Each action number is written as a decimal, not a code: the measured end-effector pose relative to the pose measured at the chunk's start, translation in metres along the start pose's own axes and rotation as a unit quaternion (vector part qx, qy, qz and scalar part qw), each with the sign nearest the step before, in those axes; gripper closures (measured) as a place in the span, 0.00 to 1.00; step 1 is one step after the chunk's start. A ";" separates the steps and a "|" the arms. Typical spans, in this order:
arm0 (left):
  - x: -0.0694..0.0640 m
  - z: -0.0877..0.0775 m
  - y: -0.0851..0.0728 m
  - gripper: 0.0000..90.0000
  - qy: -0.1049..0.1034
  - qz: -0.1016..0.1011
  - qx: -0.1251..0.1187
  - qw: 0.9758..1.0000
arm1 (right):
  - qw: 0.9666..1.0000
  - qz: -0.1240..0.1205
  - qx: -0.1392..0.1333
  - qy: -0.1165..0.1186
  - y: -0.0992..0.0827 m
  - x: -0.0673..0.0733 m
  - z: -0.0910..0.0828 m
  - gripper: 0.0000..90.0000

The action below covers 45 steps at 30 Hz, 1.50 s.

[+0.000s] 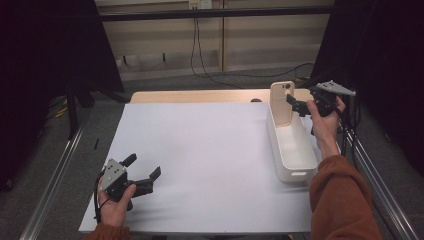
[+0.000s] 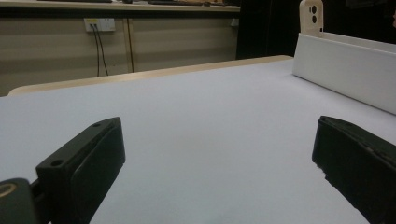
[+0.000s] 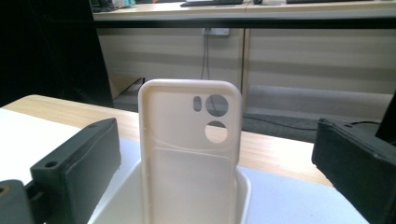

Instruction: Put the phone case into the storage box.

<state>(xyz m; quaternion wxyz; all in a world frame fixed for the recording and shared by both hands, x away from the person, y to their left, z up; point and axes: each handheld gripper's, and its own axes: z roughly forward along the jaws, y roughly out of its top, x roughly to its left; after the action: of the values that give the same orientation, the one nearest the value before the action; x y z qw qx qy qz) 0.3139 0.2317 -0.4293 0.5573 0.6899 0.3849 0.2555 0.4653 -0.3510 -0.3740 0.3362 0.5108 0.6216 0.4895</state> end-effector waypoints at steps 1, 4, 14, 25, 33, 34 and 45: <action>0.000 0.000 0.000 0.03 0.001 -0.001 0.000 1.000 | 1.000 0.002 -0.001 0.001 0.000 0.000 -0.002 0.01; 0.000 0.000 0.000 0.03 0.002 -0.002 -0.001 1.000 | 1.000 -0.001 -0.003 0.002 0.000 0.000 -0.008 0.01; 0.000 0.000 0.000 0.03 0.003 -0.006 -0.005 1.000 | 1.000 -0.002 -0.010 0.003 0.001 0.004 -0.024 0.01; 0.001 -0.003 0.001 0.03 0.005 -0.001 -0.005 1.000 | 1.000 -0.002 -0.010 0.001 -0.008 0.009 -0.043 0.01; 0.001 -0.003 0.001 0.03 0.007 0.002 -0.006 1.000 | 1.000 -0.002 -0.017 0.005 -0.013 0.012 -0.058 0.01; 0.001 -0.003 0.001 0.03 0.007 0.002 -0.005 1.000 | 1.000 0.000 -0.019 0.006 -0.013 0.012 -0.059 0.01; 0.000 -0.005 0.001 0.03 0.008 -0.001 -0.009 1.000 | 0.999 -0.010 -0.027 0.013 -0.016 0.021 -0.078 0.01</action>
<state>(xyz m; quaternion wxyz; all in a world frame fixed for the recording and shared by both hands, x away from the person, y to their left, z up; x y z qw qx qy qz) 0.3100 0.2345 -0.4274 0.5606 0.6827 0.3875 0.2637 0.3831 -0.3513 -0.3649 0.3464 0.4890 0.6175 0.5096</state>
